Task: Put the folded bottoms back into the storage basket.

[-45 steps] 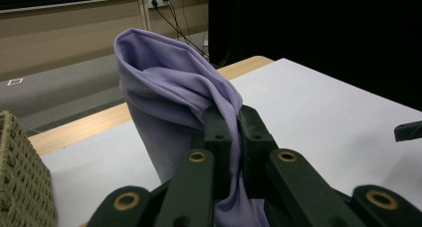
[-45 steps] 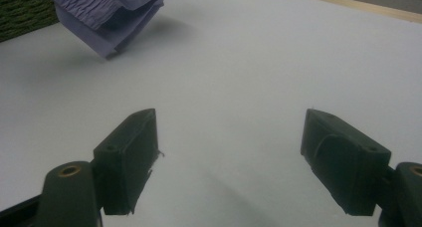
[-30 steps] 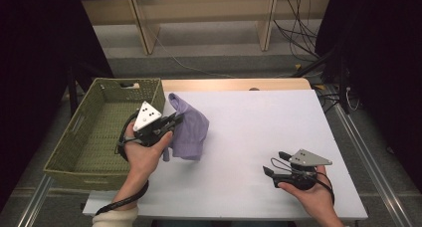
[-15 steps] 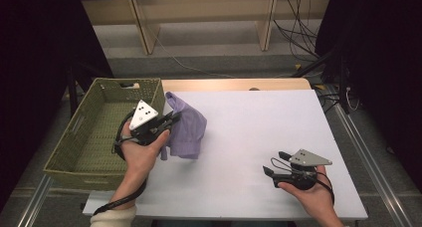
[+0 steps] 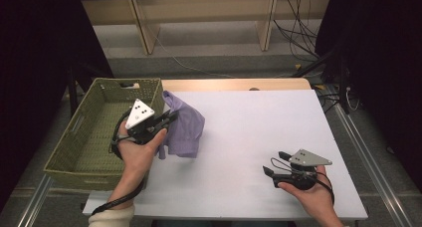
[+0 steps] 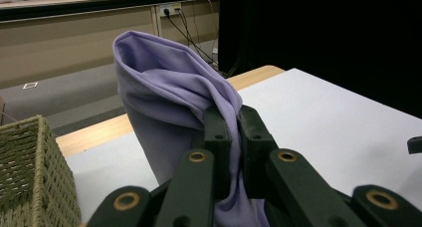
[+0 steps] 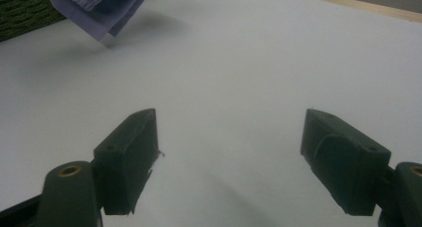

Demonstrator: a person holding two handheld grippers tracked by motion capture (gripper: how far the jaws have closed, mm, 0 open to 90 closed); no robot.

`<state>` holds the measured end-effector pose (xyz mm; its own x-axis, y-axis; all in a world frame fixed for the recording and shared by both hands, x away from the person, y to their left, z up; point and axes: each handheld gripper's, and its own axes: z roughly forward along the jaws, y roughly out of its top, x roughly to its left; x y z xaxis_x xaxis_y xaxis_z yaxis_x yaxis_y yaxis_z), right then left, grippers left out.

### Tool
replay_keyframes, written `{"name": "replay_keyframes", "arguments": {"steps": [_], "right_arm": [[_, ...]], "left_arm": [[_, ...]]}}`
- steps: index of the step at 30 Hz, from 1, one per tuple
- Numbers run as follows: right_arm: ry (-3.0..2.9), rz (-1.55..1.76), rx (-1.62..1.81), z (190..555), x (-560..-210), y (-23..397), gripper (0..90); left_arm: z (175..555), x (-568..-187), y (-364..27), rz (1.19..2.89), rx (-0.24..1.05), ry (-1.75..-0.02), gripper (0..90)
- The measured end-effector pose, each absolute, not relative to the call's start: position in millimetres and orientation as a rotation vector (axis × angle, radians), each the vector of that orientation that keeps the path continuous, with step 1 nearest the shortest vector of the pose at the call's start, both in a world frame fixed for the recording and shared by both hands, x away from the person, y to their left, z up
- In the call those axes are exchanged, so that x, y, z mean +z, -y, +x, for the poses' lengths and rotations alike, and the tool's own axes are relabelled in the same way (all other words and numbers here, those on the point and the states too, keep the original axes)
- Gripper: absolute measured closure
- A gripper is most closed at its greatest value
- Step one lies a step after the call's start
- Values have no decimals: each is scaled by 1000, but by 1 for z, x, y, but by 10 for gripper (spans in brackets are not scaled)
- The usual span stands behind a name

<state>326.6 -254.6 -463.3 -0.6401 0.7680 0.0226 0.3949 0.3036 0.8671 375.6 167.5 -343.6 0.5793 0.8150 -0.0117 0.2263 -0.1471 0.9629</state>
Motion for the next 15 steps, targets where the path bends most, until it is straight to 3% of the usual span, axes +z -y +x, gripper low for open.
{"name": "replay_keyframes", "arguments": {"steps": [15], "right_arm": [[-2180, 1040, 1274, 326, -463, 254, 236]], "left_arm": [[375, -341, -172, 1665, 653, -884, 840]]}}
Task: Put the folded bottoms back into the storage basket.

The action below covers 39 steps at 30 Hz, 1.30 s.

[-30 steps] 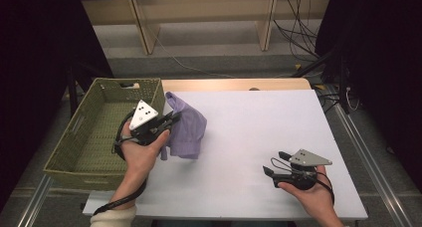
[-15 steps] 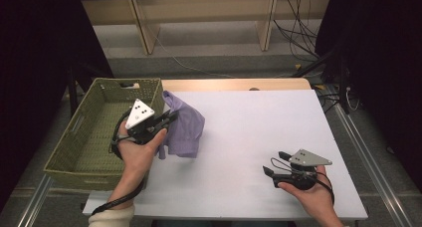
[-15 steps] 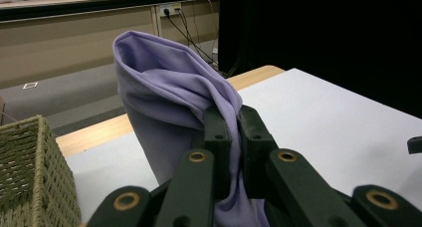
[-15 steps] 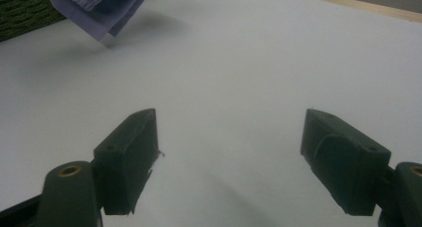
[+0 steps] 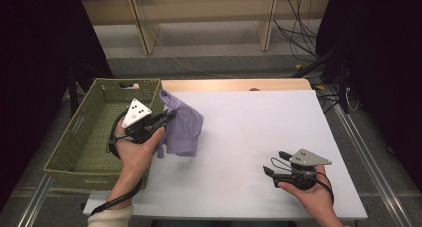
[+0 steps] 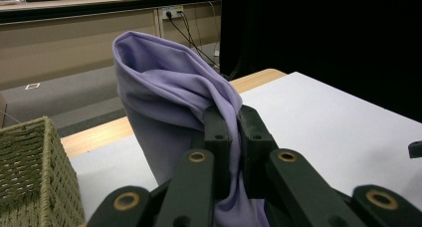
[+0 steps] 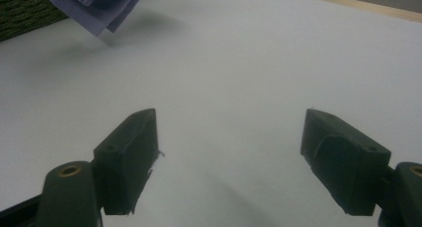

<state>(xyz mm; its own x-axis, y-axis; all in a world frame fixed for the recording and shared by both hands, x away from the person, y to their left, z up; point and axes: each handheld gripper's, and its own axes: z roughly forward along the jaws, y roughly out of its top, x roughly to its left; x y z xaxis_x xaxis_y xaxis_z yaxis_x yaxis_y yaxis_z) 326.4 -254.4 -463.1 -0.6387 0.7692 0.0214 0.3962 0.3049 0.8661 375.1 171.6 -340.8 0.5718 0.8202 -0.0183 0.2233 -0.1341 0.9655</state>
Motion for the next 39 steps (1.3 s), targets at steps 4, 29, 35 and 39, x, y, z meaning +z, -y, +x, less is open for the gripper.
{"name": "replay_keyframes", "arguments": {"steps": [4, 29, 35, 39], "right_arm": [[-2179, 1039, 1279, 327, -464, 254, 236], [-2179, 1039, 1278, 327, -464, 254, 236], [-2182, 1040, 1274, 327, -464, 254, 236], [-2183, 1041, 1273, 327, -464, 254, 236]], "left_arm": [[375, -341, -172, 1661, 655, -886, 840], [375, -339, -176, 1645, 661, -894, 839], [375, -338, -177, 1640, 660, -896, 839], [375, -338, -179, 1637, 662, -898, 839]]}}
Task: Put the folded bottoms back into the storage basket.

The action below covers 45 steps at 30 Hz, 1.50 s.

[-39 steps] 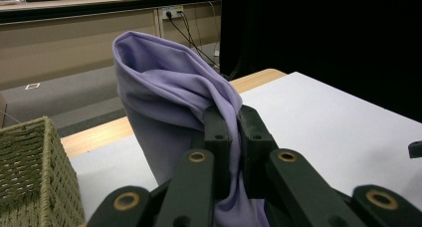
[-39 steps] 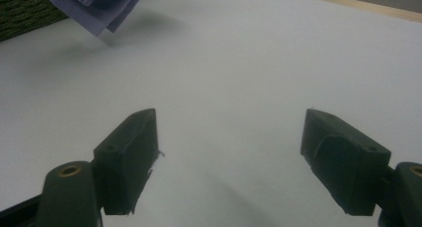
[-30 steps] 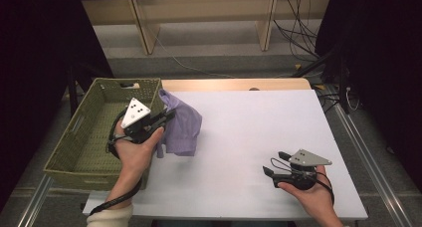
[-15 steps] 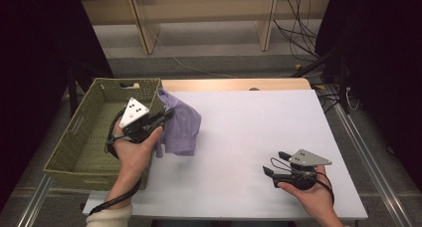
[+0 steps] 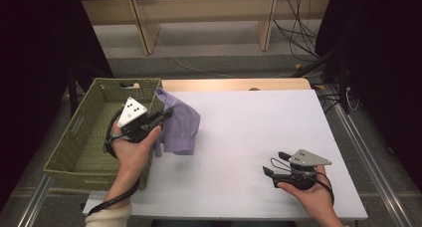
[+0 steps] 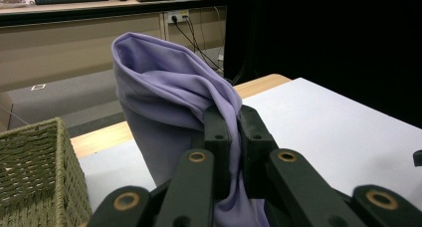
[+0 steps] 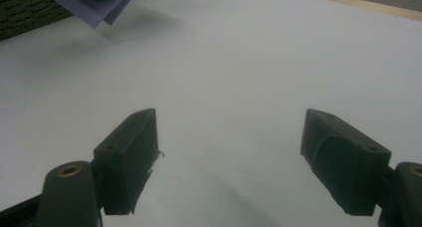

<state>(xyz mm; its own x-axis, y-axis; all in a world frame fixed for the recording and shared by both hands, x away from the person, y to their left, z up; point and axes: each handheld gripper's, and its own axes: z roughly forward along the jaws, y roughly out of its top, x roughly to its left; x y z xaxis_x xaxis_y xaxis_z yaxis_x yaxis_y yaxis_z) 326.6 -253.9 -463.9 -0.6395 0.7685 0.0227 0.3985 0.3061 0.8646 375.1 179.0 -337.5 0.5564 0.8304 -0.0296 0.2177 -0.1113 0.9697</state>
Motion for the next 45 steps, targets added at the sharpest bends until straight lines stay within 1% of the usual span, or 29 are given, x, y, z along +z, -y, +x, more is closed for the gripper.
{"name": "replay_keyframes", "arguments": {"steps": [45], "right_arm": [[-2182, 1041, 1276, 327, -464, 253, 235]], "left_arm": [[376, -328, -202, 1607, 669, -923, 839]]}}
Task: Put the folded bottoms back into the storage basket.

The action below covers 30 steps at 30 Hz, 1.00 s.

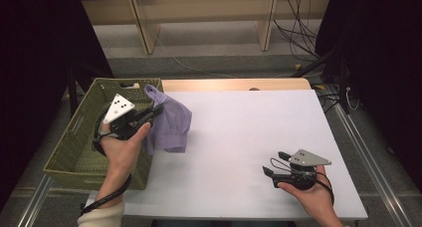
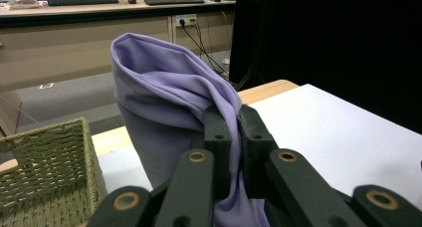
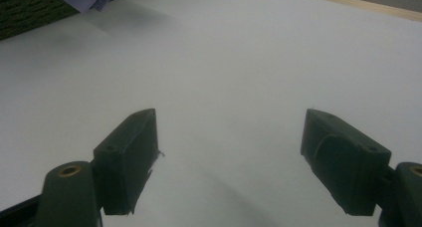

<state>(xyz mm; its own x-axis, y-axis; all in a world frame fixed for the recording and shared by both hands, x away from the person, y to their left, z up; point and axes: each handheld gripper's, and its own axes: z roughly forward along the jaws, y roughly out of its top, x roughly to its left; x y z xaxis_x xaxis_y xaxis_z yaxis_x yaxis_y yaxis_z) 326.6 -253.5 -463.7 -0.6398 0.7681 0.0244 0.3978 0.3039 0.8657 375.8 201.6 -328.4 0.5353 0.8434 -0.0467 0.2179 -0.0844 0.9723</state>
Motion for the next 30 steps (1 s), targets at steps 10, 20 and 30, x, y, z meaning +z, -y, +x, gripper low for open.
{"name": "replay_keyframes", "arguments": {"steps": [10, 20, 30], "right_arm": [[-2183, 1038, 1275, 327, -464, 254, 235], [-2184, 1040, 1276, 327, -464, 253, 235], [-2186, 1037, 1275, 327, -464, 253, 235]], "left_arm": [[376, -326, -208, 1594, 682, -932, 839], [375, -323, -212, 1586, 701, -940, 839], [375, -322, -217, 1582, 716, -948, 839]]}}
